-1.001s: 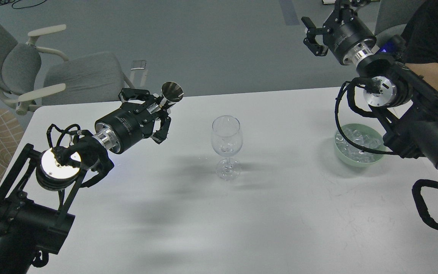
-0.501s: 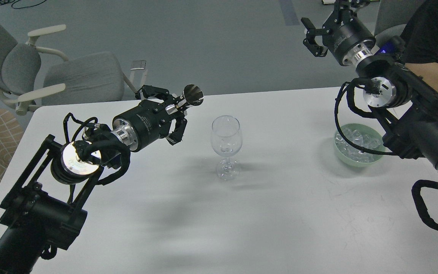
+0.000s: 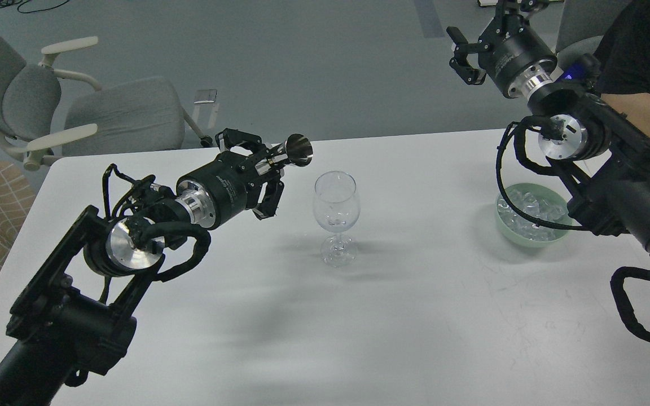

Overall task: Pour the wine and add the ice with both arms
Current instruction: 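Lift the jigger with the left gripper and carry it over the glass, then tilt the jigger with the left gripper to pour into the glass, then bring the jigger back upright toward its spot with the left gripper, then set the jigger on the table and open the left gripper, then retract the left arm upward and raise the right arm, then lower the right hand into the ice bowl and grasp ice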

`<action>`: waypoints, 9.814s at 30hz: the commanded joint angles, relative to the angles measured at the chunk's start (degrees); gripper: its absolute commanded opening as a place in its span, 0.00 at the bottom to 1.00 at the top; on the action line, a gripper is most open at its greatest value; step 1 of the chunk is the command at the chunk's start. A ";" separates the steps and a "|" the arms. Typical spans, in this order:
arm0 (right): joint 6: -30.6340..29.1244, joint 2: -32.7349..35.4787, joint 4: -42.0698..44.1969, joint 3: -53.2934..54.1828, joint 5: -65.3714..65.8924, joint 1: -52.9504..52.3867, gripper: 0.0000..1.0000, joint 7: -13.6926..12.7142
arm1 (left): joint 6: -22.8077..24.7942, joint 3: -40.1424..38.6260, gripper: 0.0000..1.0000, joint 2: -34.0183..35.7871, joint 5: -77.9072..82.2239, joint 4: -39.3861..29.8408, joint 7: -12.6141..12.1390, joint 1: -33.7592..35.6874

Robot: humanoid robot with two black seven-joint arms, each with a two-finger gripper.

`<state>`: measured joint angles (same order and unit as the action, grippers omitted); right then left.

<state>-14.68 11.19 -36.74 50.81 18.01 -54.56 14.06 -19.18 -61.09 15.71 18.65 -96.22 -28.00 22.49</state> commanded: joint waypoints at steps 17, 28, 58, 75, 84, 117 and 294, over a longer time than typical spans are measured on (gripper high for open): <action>0.00 0.14 -0.09 0.00 0.00 0.16 1.00 0.00 | -0.68 4.22 0.00 -2.88 15.08 -0.10 0.00 0.01; 0.00 -0.03 -0.09 0.00 0.00 0.42 1.00 0.00 | -0.59 5.19 0.00 -2.97 22.65 -0.28 0.00 0.10; 0.00 -0.30 0.00 -0.09 0.00 1.04 1.00 0.00 | -0.42 7.12 0.00 -2.44 38.12 -3.88 0.00 0.45; 0.00 -0.21 0.00 0.00 0.00 1.04 1.00 0.00 | 2.48 7.21 0.00 -1.91 46.30 -4.67 0.00 1.50; 0.00 -0.12 0.00 -0.09 0.00 1.04 1.00 0.00 | 4.07 6.07 0.00 -3.49 46.74 -4.76 0.00 0.98; 0.00 -0.30 0.00 -0.09 0.53 1.56 1.00 0.00 | 27.78 -36.99 0.12 -7.71 -5.12 18.59 0.00 -19.33; 26.37 28.27 -17.93 -22.50 86.58 26.61 0.77 4.49 | 32.89 -22.50 0.98 3.62 3.67 36.90 32.84 9.24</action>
<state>11.68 39.81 -55.08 28.39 104.59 -27.88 18.64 13.62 -83.57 19.20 22.32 -59.34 4.83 31.71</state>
